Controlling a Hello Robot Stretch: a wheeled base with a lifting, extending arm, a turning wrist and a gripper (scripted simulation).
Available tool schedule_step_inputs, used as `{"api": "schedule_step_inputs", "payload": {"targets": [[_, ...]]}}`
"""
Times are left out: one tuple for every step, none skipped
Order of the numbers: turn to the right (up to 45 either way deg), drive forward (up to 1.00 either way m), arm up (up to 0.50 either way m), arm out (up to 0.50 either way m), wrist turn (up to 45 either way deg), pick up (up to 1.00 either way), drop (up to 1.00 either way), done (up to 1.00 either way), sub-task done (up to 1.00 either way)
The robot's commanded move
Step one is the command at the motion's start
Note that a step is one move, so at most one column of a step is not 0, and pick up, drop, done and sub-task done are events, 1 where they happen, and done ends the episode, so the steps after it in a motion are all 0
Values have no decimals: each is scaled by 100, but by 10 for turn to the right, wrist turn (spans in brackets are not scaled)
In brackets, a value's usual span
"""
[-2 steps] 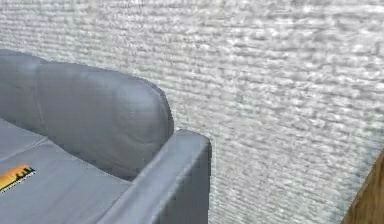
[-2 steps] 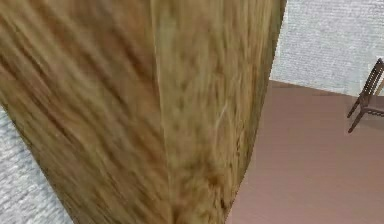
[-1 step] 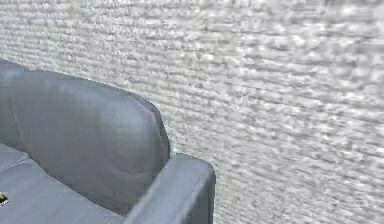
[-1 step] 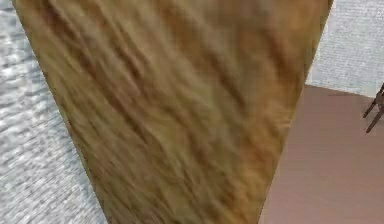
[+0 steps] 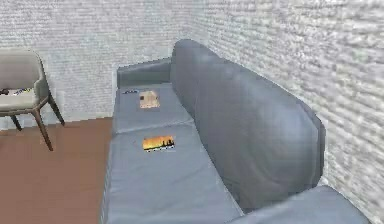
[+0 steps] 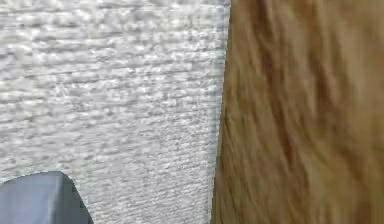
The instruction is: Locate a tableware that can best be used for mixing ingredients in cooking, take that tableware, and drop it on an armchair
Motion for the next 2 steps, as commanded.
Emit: {"api": "schedule_step_inputs", "payload": {"targets": [[-450, 0, 0, 0, 0, 0, 0, 0, 0], [-450, 0, 0, 0, 0, 0, 0, 0, 0]]}}
